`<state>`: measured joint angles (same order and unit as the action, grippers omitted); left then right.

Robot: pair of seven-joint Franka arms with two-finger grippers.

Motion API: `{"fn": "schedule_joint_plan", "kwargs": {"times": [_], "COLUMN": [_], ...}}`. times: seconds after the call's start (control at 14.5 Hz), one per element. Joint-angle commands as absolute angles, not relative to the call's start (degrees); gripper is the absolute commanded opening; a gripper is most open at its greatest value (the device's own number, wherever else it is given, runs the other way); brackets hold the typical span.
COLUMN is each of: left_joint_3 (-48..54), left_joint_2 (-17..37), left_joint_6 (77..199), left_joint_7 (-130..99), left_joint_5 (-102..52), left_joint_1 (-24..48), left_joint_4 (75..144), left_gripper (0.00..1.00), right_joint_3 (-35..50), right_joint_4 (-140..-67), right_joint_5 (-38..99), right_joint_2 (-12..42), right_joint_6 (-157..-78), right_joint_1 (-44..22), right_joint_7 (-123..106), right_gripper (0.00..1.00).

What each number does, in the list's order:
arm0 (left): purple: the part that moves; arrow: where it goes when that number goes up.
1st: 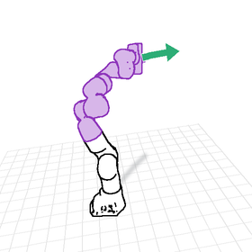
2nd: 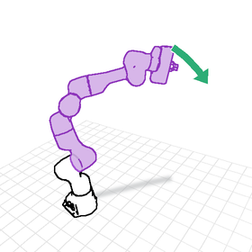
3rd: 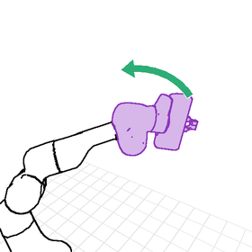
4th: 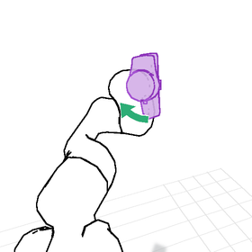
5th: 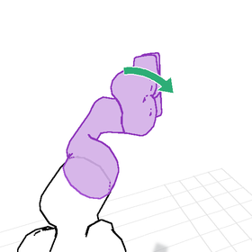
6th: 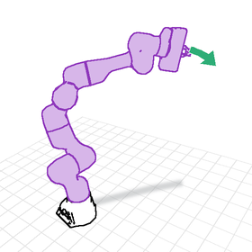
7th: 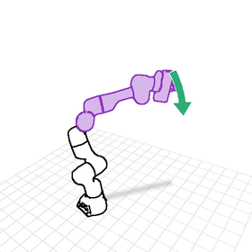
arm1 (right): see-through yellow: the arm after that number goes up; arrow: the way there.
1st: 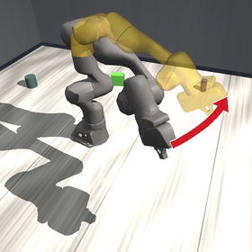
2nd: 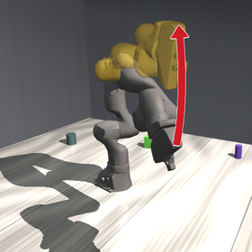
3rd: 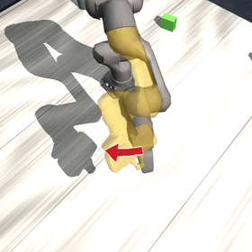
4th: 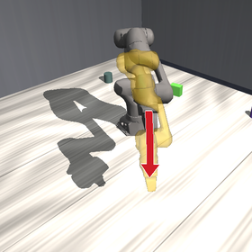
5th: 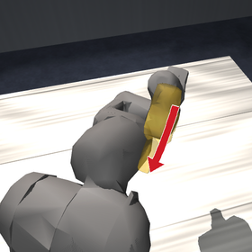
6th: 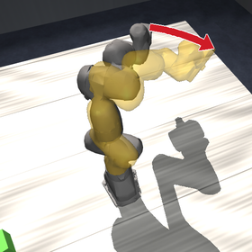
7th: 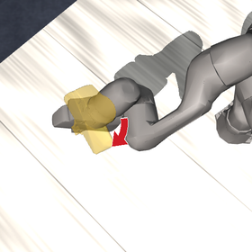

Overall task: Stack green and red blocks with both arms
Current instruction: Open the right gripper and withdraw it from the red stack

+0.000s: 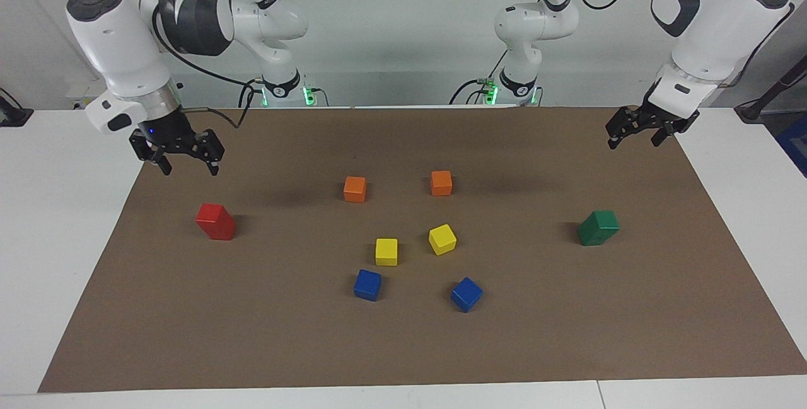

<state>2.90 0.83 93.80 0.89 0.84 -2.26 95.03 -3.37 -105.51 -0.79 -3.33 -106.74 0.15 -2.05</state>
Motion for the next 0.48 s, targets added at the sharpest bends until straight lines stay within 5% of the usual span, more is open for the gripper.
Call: {"fn": "schedule_joint_plan", "kwargs": {"times": [0.0, 0.41], "left_joint_3": [3.08, 3.08], "left_joint_2": [0.26, 0.35], "left_joint_6": [94.39, 94.39], "left_joint_7": [0.18, 0.18], "left_joint_5": [1.85, 1.85], "left_joint_1": [-2.46, -2.46], "left_joint_4": [95.19, 95.19], "left_gripper": [1.00, 1.00], "right_joint_3": [-3.25, -3.25], "right_joint_4": [-100.22, -91.86], "right_joint_5": [-0.70, -0.62], "right_joint_2": [-2.38, 1.40], "right_joint_6": [-100.66, -93.00], "right_joint_1": [0.97, 1.14], "right_joint_7": [-5.44, -5.62], "right_gripper": [1.00, 1.00]}}
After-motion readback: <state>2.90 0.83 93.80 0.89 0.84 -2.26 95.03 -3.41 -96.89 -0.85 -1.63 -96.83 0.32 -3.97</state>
